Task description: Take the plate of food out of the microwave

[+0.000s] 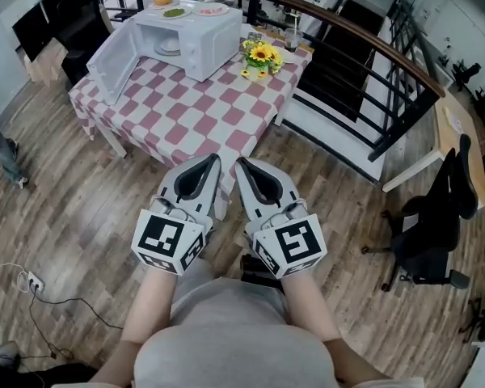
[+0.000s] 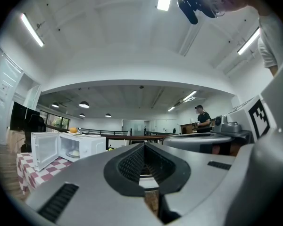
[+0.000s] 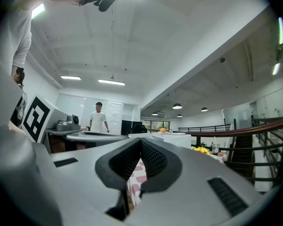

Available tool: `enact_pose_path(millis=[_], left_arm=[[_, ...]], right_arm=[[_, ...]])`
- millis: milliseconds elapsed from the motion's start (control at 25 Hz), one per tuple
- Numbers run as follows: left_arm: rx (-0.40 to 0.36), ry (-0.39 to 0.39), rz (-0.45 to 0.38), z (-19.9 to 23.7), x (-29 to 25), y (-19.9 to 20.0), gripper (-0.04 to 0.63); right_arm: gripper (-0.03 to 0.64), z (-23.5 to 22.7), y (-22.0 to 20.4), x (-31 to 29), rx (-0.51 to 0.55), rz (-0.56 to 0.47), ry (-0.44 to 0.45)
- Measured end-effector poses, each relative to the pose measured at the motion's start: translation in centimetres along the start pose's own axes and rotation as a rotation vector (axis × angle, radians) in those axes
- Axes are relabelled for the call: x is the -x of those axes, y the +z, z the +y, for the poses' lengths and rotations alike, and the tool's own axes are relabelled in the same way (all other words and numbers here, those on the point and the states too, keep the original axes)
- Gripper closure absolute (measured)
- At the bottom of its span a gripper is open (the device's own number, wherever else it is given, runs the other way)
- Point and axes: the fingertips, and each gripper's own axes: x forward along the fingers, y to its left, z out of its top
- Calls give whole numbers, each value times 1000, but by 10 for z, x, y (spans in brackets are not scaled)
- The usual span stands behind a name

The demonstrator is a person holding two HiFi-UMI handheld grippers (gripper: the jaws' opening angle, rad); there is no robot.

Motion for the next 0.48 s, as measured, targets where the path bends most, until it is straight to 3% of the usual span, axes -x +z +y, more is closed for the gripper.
enact_pose_path(millis=[240, 480], left_arm=[[49, 30, 25, 56, -7, -11, 597], [70, 39, 37, 107, -18, -21, 597]], right_arm=[[592, 10, -11, -49, 52, 31, -9], [592, 12, -30, -97, 33, 64, -12]])
